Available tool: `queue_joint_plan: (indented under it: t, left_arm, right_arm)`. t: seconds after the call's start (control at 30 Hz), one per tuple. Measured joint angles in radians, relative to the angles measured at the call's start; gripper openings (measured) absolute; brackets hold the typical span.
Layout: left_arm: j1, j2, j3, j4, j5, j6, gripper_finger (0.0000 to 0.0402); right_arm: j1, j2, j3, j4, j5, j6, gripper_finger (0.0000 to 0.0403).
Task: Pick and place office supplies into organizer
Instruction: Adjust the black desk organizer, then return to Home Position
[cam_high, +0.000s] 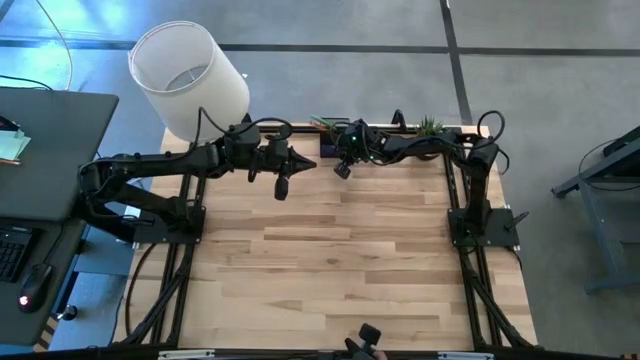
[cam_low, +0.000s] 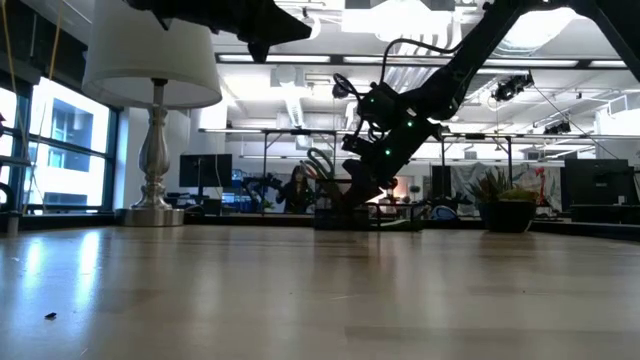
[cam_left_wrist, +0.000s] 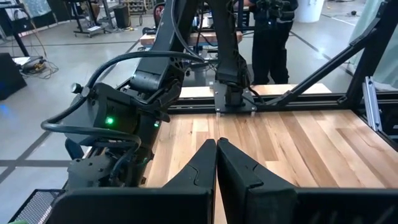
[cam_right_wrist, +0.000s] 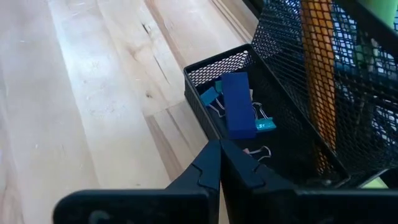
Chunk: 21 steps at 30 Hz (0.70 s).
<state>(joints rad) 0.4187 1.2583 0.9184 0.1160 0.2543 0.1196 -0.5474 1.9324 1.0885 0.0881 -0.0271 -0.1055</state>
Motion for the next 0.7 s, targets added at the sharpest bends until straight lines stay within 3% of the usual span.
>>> queue_joint_plan:
  t: [0.4, 0.7]
  left_arm:
    - [0.0, 0.0, 0.0, -0.013, 0.019, 0.001, 0.0001]
    - [0.0, 0.0, 0.0, -0.044, 0.019, 0.005, 0.0001]
  right_arm:
    - [0.022, -0.021, 0.003, 0.0, -0.012, -0.034, 0.0]
    - [0.056, -0.122, 0.004, -0.151, -0.033, -0.031, 0.0]
